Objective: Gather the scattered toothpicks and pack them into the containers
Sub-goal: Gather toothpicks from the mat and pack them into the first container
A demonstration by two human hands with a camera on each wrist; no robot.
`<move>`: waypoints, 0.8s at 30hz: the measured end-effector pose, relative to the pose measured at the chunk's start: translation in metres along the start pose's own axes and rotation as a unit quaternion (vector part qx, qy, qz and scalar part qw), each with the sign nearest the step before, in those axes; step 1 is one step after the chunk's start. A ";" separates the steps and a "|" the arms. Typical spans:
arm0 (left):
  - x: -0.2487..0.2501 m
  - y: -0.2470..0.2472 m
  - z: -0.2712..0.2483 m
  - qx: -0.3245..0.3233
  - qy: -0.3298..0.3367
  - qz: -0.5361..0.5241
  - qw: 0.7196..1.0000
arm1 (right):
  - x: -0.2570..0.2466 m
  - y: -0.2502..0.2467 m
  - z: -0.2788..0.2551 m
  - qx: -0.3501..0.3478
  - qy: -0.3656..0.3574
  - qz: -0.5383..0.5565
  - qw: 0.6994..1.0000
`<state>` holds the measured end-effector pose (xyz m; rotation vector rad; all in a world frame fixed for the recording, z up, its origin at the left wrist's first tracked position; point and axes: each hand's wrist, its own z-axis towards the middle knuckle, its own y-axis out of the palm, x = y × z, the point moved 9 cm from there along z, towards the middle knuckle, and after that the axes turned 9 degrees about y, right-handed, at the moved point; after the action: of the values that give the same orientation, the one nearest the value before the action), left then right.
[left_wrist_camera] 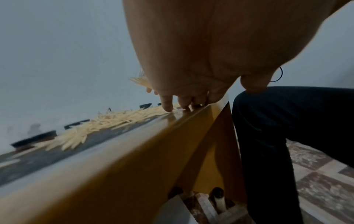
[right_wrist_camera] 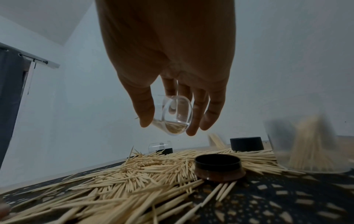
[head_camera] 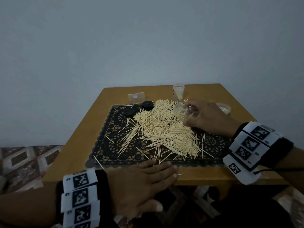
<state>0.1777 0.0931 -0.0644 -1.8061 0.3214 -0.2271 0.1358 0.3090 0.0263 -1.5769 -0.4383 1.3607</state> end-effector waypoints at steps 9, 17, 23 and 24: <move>-0.055 0.001 -0.008 -0.065 -0.081 0.068 0.992 | -0.001 0.001 -0.003 -0.003 -0.005 0.001 1.000; -0.022 -0.002 -0.002 -0.024 -0.008 0.038 0.999 | -0.001 -0.001 -0.003 0.002 -0.009 0.005 1.000; -0.040 0.004 -0.002 -0.059 -0.036 0.047 0.997 | -0.002 -0.002 -0.004 0.004 -0.007 0.013 1.000; -0.047 0.004 -0.002 -0.067 -0.045 0.053 0.995 | -0.003 -0.003 -0.004 0.006 -0.006 0.014 1.000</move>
<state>0.1322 0.1057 -0.0673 -1.9177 0.3752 -0.0498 0.1395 0.3060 0.0303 -1.5706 -0.4161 1.3931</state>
